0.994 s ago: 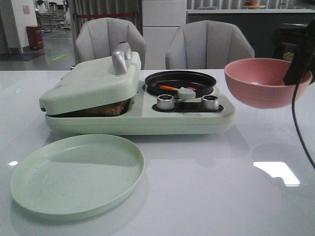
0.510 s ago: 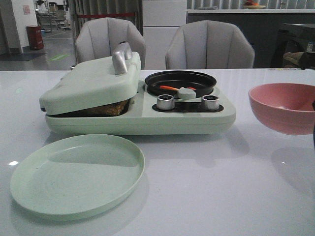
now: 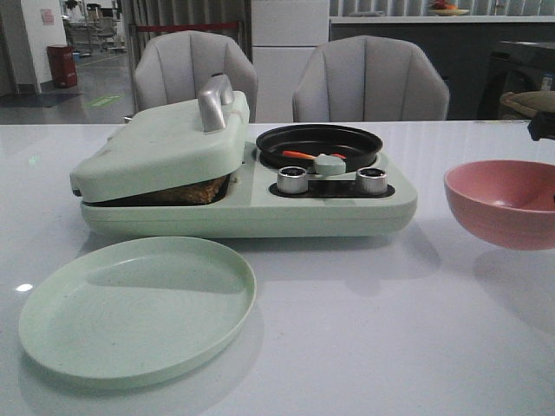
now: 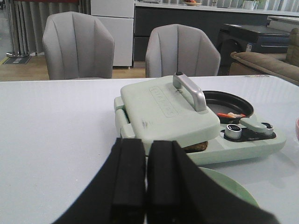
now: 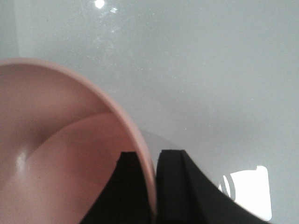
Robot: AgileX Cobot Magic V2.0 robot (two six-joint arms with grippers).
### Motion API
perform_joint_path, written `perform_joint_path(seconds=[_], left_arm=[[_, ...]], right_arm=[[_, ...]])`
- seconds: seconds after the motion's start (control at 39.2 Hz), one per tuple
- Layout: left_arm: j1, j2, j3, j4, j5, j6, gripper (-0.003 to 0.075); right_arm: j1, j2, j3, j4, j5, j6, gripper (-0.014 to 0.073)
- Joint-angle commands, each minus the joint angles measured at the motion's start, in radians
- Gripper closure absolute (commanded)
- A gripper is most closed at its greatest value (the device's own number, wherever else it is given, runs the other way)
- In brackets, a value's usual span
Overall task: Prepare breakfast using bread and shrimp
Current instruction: 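Carry the empty pink bowl back and lower it onto the table, then open the right gripper and withdraw it from the bowl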
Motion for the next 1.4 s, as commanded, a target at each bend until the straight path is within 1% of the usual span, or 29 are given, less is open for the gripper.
perform_joint_path(seconds=[0.0,0.28,0.36,0.48,0.69,0.92,1.05,1.15,1.38], left_arm=[[-0.007,0.016,-0.024,-0.007,-0.08,-0.009,0.0607],[-0.007,0.016,-0.024,-0.007,-0.08,-0.009,0.0607],[-0.007,0.016,-0.024,-0.007,-0.08,-0.009,0.0607],[-0.007,0.016,-0.024,-0.007,-0.08,-0.009,0.0607],[-0.007,0.016,-0.024,-0.007,-0.08,-0.009,0.0607],[-0.007,0.016,-0.024,-0.007,-0.08,-0.009,0.0607],[-0.007,0.016,-0.024,-0.007,-0.08,-0.009,0.0607],[-0.007,0.016,-0.024,-0.007,-0.08,-0.009,0.0607],[-0.007,0.016,-0.024,-0.007,-0.08,-0.009,0.0607]], right_arm=[[-0.001,-0.034,-0.024,0.014,-0.051,-0.019,0.0424],[0.0,-0.023,-0.029,0.013,-0.048,-0.048,0.0172],[0.0,-0.026,-0.041,0.012,-0.029,-0.06,0.0144],[0.0,-0.059,-0.062,0.012,-0.003,-0.095,0.0146],[0.018,-0.2,-0.065,0.012,-0.001,-0.146,0.0146],[0.147,-0.39,-0.062,0.012,-0.041,-0.177,0.0146],[0.193,-0.477,-0.055,0.012,-0.054,-0.177,0.0146],[0.218,-0.564,0.007,0.013,-0.121,-0.177,0.0146],[0.274,-0.776,0.253,0.053,-0.384,-0.177,0.0146]])
